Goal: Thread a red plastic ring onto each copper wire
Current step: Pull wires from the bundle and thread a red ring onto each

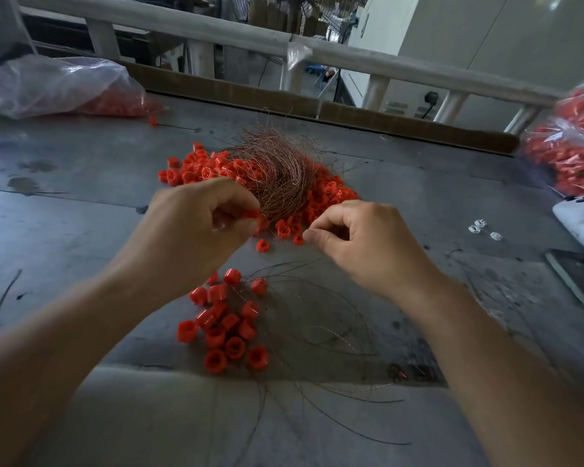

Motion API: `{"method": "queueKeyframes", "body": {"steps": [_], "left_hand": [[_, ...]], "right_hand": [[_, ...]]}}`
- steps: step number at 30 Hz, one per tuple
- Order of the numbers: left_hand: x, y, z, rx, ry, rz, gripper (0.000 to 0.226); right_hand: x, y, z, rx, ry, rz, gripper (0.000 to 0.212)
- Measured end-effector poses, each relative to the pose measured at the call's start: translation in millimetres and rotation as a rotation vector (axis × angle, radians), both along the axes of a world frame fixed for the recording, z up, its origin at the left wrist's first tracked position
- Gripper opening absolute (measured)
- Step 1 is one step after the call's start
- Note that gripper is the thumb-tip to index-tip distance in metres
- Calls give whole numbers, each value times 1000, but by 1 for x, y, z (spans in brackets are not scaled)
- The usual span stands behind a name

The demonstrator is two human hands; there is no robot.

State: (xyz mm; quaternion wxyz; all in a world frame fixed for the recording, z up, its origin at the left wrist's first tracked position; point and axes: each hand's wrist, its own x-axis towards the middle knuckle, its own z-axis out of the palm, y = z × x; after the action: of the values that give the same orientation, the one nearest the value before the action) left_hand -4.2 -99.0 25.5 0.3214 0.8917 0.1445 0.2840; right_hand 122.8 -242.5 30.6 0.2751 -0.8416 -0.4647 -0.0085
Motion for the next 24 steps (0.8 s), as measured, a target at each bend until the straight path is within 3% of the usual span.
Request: {"method": "queueKeyframes", "body": {"steps": [5, 14, 21, 24], "left_hand": [[2, 1, -7, 38, 12, -25, 32], [1, 1, -9, 32, 6, -65, 32], [2, 2, -9, -41, -14, -82, 34], [2, 5, -8, -190, -31, -134, 33]], "right_hand": [[6, 7, -8, -5, -32, -2, 12], [16, 28, -27, -148, 115, 75, 36], [12, 21, -16, 230, 269, 70, 30], [10, 16, -9, 379, 184, 64, 24]]}}
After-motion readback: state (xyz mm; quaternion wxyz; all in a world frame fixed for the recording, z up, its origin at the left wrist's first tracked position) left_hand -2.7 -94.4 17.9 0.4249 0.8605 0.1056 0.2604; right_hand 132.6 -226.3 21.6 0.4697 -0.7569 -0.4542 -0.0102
